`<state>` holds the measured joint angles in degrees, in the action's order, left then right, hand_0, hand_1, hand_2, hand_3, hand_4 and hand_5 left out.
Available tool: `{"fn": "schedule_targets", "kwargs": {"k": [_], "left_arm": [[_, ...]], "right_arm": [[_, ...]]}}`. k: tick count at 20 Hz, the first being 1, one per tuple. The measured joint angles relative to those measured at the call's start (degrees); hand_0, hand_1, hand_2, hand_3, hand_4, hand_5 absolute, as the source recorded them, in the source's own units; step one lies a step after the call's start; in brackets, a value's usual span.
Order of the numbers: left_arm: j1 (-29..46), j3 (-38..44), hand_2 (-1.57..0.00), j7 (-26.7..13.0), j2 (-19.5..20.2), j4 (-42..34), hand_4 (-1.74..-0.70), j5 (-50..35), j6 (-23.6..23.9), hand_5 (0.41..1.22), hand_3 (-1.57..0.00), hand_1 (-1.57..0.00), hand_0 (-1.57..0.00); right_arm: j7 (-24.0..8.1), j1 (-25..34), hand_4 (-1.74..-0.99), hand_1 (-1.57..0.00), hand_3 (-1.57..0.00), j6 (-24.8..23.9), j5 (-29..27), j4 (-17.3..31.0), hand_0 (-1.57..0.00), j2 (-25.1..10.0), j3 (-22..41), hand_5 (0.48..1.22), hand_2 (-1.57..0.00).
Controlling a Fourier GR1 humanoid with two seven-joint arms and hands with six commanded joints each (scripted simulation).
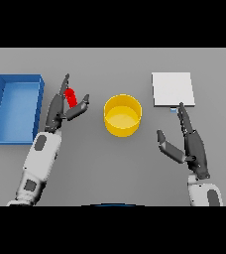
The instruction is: Pick up the red beaker and tilt it to pour out 1 green nut into yellow bowl. Pick up the yellow bowl and place it on the metallic measuring scale.
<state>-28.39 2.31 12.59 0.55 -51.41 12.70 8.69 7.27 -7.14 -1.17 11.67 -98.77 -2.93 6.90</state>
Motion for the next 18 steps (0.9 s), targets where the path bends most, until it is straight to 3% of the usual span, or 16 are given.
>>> {"fn": "schedule_targets", "kwargs": {"k": [4, 6, 7, 9, 11, 14, 18], "left_arm": [[-4.0, 1.4, 0.00, 3.2, 0.2, 6.1, -1.27, 0.3, 1.0, 0.692, 0.00, 0.00, 0.00], [-5.4, 2.3, -0.15, 4.4, 0.1, 7.4, -1.32, -0.2, 1.8, 0.741, -0.05, -0.14, -0.09], [-5.9, 2.6, -0.36, 5.9, -0.4, 8.5, -1.35, -0.3, 2.2, 0.770, -0.22, -0.36, -0.32], [-6.1, 3.3, -0.79, 6.2, -1.7, 9.7, -1.48, -0.5, 4.1, 0.933, -0.58, -0.80, -0.77], [-7.0, 3.8, -1.07, 7.5, -1.5, 10.9, -1.57, -0.4, 4.1, 1.036, -0.89, -1.08, -1.06], [-7.8, 4.2, -1.32, 9.8, -2.1, 12.4, -1.61, -1.0, 4.0, 1.119, -1.20, -1.32, -1.31], [-8.7, 5.4, -1.47, 11.0, -1.8, 12.9, -1.69, -2.2, 4.8, 1.129, -1.42, -1.47, -1.46]], "right_arm": [[0.0, -0.2, -1.265, 0.00, 0.00, -0.4, 0.1, 0.9, 0.00, 0.1, -0.4, 0.691, 0.00], [0.5, -0.5, -1.255, 0.00, 0.00, -0.6, 0.6, 0.1, 0.00, 0.2, 0.0, 0.691, 0.00], [-0.4, 0.2, -1.252, 0.00, 0.00, -1.0, 0.9, 0.6, 0.00, 0.2, -0.1, 0.690, 0.00], [0.1, 0.2, -1.245, 0.00, 0.00, -1.2, 1.2, 0.5, 0.00, 0.1, -0.1, 0.692, 0.00], [0.2, 0.4, -1.240, 0.00, 0.00, -1.4, 2.0, 0.7, 0.00, 0.0, 0.2, 0.693, 0.00], [-1.5, 1.0, -1.232, 0.00, 0.00, -1.5, 1.4, 1.0, 0.00, 0.3, -0.2, 0.685, 0.00], [-0.4, 1.7, -1.186, 0.00, 0.00, -1.6, 1.9, 1.6, 0.00, 0.0, -0.2, 0.670, 0.00]]}}
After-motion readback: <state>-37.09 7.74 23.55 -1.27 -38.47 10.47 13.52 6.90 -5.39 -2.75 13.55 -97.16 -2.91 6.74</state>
